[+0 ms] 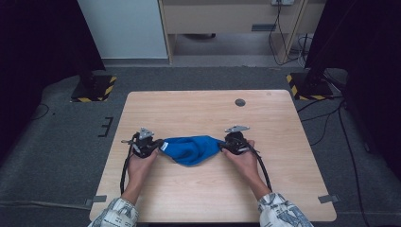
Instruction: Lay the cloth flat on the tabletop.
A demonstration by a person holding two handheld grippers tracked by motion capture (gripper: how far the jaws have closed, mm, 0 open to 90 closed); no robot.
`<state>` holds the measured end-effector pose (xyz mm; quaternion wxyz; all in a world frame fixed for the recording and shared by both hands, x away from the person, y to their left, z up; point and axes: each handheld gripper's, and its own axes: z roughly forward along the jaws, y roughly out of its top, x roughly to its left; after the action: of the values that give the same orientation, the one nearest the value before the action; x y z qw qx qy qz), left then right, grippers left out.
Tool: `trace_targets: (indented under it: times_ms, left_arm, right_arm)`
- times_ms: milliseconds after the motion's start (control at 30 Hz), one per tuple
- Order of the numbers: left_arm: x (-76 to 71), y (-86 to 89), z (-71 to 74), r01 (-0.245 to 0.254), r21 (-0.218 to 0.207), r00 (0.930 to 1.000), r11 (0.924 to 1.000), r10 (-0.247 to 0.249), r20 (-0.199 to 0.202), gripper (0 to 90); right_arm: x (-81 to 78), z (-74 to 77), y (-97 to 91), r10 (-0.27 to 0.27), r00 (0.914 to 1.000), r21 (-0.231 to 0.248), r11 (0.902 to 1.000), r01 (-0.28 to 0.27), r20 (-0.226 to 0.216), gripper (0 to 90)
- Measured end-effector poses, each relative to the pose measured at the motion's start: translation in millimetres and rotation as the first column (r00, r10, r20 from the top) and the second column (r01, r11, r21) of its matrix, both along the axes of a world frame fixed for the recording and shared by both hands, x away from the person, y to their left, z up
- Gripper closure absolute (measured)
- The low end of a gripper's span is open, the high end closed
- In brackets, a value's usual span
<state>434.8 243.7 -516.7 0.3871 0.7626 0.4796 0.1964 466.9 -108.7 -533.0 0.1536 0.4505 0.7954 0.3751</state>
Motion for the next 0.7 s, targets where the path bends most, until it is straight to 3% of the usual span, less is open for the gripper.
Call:
trace_targets:
  times_ms: [100, 167, 300, 600, 700]
  left_arm:
    - [-0.2, -0.7, 0.3, 0.005, -0.007, 1.0000, 1.0000, -0.005, 0.004, 85.9]
    - [-0.2, -0.8, 0.2, 0.007, -0.010, 1.0000, 0.9999, -0.007, 0.002, 85.9]
    - [-0.3, -1.4, 0.5, 0.011, -0.012, 0.9999, 0.9999, -0.011, 0.004, 85.9]
    - [-1.0, -3.5, 1.6, 0.025, -0.020, 0.9997, 0.9995, -0.025, 0.007, 85.7]
    - [-1.4, -5.8, 1.7, 0.031, -0.023, 0.9995, 0.9992, -0.031, 0.007, 85.7]
  right_arm:
    - [-1.7, -0.1, 7.2, 0.022, 0.9993, -0.058, 0.9981, -0.020, 0.031, 59.5]
    - [-1.3, 0.6, 8.9, 0.030, 0.9992, -0.061, 0.9977, -0.029, 0.027, 63.5]
    - [-2.2, 1.9, 12.3, 0.067, 0.9977, -0.049, 0.9966, -0.066, 0.009, 82.8]
    - [-4.1, 5.3, 10.2, 0.071, 0.9974, -0.048, 0.9964, -0.070, 0.013, 87.3]
    - [-5.8, 10.7, 6.7, 0.073, 0.9968, -0.040, 0.9966, -0.072, 0.033, 87.4]
